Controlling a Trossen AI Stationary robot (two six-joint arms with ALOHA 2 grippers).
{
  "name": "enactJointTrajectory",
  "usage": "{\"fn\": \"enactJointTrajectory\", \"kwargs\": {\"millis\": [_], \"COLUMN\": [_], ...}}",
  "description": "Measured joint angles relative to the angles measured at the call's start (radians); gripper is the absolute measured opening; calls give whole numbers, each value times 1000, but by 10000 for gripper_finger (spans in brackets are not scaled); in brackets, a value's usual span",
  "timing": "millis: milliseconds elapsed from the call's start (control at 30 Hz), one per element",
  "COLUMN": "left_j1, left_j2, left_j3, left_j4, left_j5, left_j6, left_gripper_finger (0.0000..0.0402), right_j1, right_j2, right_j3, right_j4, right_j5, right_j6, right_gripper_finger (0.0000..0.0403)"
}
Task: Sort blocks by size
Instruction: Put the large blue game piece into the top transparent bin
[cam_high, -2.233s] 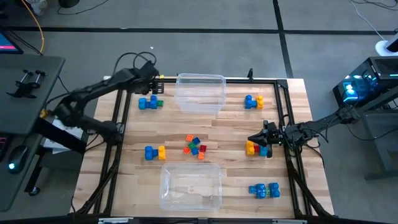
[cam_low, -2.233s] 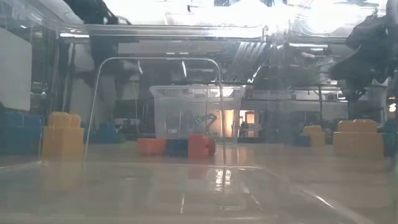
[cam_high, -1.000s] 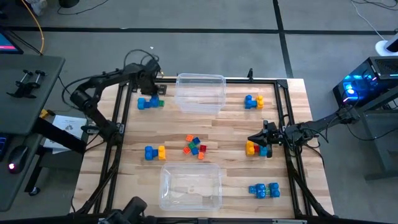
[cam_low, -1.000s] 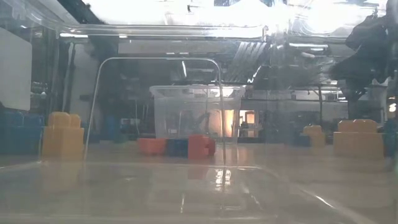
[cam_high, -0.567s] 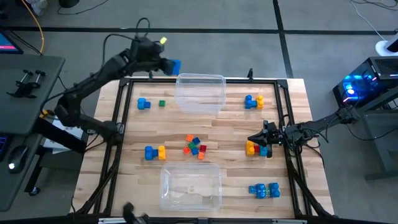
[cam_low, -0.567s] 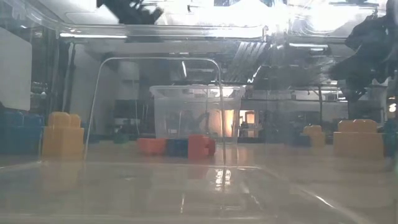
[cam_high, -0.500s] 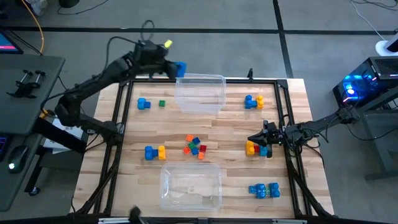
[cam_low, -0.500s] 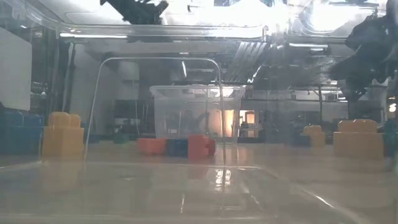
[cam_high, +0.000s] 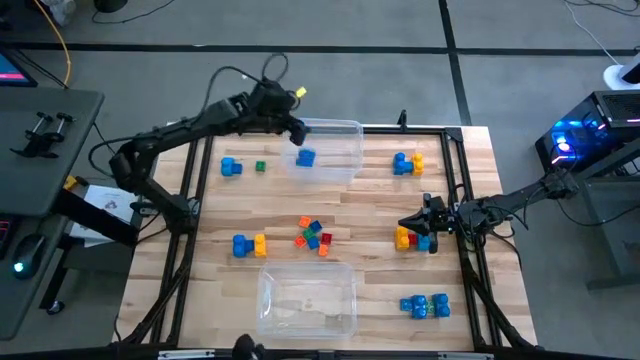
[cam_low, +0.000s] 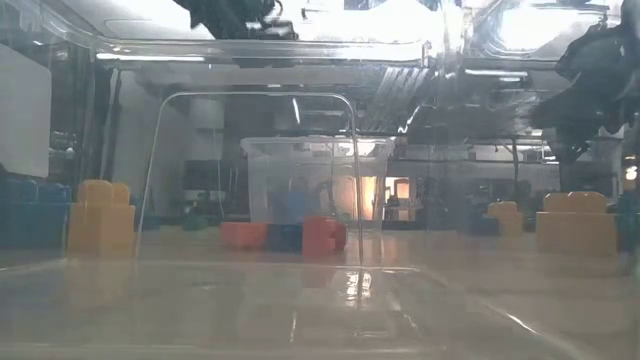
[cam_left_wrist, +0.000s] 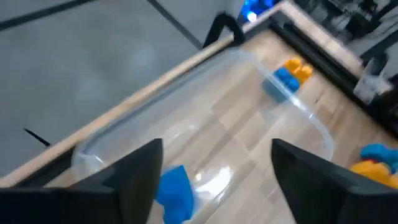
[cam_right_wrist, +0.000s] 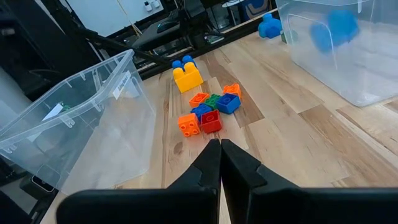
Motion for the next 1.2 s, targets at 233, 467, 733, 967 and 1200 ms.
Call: {"fn": "enactJointTrajectory", "kwargs": {"millis": [233, 467, 733, 967, 1200], "left_j1": [16, 67, 180, 275, 352], "left_j2": [-109, -235, -274, -268, -209], "left_j3": [7, -344, -613, -665, -668], "left_j4": [-401, -537, -362, -210, -185], "left_j5": [-269, -358, -257, -297, -229], "left_j6": [-142, -399, -483, -426, -367], "left_gripper_finger": [314, 305, 304, 304, 305], "right_j1": [0, 0, 0, 0, 0], "right_j2": [0, 0, 0, 0, 0], "right_j3": [0, 0, 0, 0, 0], "right_j4": [0, 0, 0, 0, 0], "right_j5": [0, 0, 0, 0, 0], "right_j6": [0, 0, 0, 0, 0], "right_gripper_finger": [2, 2, 2, 2, 2]}}
